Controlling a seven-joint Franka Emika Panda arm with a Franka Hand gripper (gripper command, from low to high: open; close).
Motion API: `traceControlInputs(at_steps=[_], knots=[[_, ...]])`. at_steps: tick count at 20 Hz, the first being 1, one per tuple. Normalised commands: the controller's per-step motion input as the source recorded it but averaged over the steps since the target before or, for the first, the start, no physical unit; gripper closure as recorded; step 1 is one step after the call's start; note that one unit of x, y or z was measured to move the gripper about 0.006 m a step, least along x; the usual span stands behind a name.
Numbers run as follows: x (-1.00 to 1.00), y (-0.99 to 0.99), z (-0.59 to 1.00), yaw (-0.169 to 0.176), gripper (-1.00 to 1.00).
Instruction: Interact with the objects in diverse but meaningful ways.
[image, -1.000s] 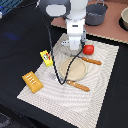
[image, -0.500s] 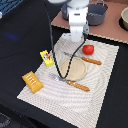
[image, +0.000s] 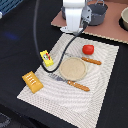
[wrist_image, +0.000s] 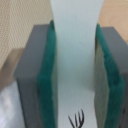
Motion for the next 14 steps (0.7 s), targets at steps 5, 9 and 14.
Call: traceControlInputs(at_steps=[5, 9, 14], knots=[[0.42, -0.83, 0.18, 0.0, 1.0], [0.47, -0.8, 0.15, 0.0, 1.0], [0.49, -0.79, 0.15, 0.0, 1.0]])
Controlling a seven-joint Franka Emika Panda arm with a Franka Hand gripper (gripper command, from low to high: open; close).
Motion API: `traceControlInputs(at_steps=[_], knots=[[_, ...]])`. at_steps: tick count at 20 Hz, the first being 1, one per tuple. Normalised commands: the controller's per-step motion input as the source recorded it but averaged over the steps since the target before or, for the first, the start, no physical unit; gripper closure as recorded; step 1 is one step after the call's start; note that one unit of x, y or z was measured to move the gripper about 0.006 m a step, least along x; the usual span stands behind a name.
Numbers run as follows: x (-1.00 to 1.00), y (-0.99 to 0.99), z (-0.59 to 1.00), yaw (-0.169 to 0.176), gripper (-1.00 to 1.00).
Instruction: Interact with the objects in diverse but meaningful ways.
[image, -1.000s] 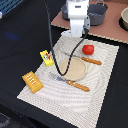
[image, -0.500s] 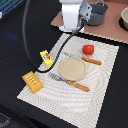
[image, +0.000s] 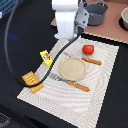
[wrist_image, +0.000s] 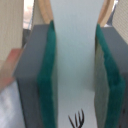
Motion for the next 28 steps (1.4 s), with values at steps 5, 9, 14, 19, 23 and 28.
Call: traceControlInputs(at_steps=[5, 9, 14, 19, 23, 28], knots=[[0.53, -0.79, 0.05, 0.0, 1.0], [0.58, -0.78, 0.0, 0.0, 1.0], [0.62, -0.78, 0.0, 0.0, 1.0], [0.65, -0.78, 0.0, -0.005, 1.0], [0.67, -0.76, 0.0, -0.011, 1.0], [0.69, -0.73, 0.0, -0.021, 1.0]])
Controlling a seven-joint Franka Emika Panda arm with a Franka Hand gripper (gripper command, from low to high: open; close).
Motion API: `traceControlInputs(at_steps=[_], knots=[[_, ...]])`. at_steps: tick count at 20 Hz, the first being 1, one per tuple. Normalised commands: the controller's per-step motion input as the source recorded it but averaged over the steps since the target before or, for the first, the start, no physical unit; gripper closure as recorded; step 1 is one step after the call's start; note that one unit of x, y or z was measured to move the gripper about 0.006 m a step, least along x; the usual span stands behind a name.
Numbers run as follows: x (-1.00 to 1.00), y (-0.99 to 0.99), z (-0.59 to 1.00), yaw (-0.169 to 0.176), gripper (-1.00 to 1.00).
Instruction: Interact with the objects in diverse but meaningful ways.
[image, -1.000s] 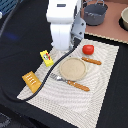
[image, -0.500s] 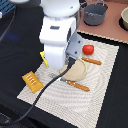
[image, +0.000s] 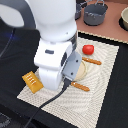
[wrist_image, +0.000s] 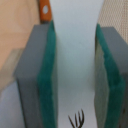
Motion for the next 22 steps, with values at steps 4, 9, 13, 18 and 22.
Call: traceControlInputs(at_steps=[4, 9, 13, 18, 22], knots=[[0.75, -0.56, -0.14, -0.032, 1.0], [0.59, -0.24, -0.41, -0.012, 1.0], [0.5, -0.16, -0.39, -0.005, 1.0], [0.28, 0.0, -0.1, 0.002, -1.0], [0.12, 0.01, 0.87, 0.0, -1.0]])
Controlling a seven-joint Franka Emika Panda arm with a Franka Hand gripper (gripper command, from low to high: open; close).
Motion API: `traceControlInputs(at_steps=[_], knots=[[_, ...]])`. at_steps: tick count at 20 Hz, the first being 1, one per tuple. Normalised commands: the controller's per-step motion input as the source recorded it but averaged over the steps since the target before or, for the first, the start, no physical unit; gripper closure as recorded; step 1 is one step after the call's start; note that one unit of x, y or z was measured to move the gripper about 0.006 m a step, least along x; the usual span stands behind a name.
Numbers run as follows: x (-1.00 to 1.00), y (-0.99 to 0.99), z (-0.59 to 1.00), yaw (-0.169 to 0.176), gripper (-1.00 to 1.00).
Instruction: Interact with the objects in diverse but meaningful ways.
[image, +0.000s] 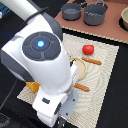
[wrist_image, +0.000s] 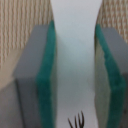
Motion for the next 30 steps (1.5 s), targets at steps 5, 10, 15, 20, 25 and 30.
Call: traceControlInputs(at_steps=[5, 10, 15, 20, 25, 30], knots=[[0.24, 0.22, 1.0, 0.007, -1.0], [0.21, 0.55, 0.94, 0.047, -1.0], [0.19, 0.84, 0.55, 0.062, -1.0], [0.18, 0.89, 0.29, 0.065, -1.0], [0.18, 0.88, 0.21, 0.061, -1.0], [0.11, 0.88, 0.05, 0.053, -1.0]])
